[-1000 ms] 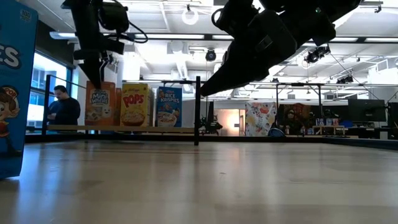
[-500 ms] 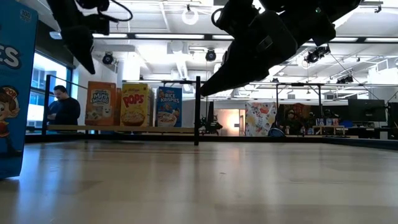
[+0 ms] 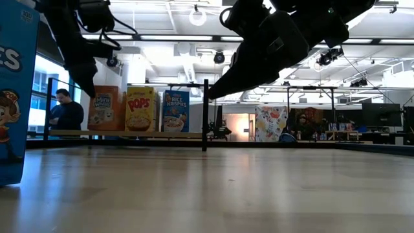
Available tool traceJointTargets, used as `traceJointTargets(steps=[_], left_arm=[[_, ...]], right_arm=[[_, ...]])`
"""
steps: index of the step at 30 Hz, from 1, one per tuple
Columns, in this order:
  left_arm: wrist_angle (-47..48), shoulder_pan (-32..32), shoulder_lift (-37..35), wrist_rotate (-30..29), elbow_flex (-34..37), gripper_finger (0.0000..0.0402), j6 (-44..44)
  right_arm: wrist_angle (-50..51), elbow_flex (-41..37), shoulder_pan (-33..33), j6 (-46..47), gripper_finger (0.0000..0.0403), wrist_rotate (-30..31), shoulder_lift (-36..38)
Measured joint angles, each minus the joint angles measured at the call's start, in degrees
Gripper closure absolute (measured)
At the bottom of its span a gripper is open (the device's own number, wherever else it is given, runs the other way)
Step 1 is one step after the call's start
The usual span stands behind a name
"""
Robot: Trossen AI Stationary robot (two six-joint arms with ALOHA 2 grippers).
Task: Stack cereal on shelf
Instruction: Put the orange cereal box on the shelf aligned with the other orange cereal box
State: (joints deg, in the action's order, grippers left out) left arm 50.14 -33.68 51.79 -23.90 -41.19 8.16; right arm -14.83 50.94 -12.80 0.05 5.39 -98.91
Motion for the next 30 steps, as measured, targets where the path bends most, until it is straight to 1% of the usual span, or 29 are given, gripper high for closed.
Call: traceJointTargets(steps=[9, 14, 16, 19, 25, 30], left_arm=[[-0.4, -1.9, -0.1, 0.6, -0.1, 0.0372, 0.8], [-0.1, -1.0, -0.3, 8.8, -0.9, 0.0371, 0.5], [-1.0, -0.4, 0.1, 9.6, -0.9, 0.0371, 0.0], [-1.6, 0.1, 1.7, 9.3, -0.9, 0.0371, -0.1], [-4.9, 0.0, 5.5, 4.1, -0.9, 0.0371, 0.3], [-5.9, 0.0, 6.3, 1.6, -0.9, 0.0371, 0.0]], right_arm=[[0.0, 0.0, 0.0, 0.1, 0.0402, 0.0, 0.0], [0.0, 0.0, 0.0, 0.1, 0.0402, 0.0, 0.0], [0.0, 0.0, 0.0, 0.1, 0.0402, 0.0, 0.0], [0.0, 0.0, 0.0, 0.1, 0.0402, 0.0, 0.0], [0.0, 0.0, 0.0, 0.1, 0.0402, 0.0, 0.0], [0.0, 0.0, 0.0, 0.1, 0.0402, 0.0, 0.0]])
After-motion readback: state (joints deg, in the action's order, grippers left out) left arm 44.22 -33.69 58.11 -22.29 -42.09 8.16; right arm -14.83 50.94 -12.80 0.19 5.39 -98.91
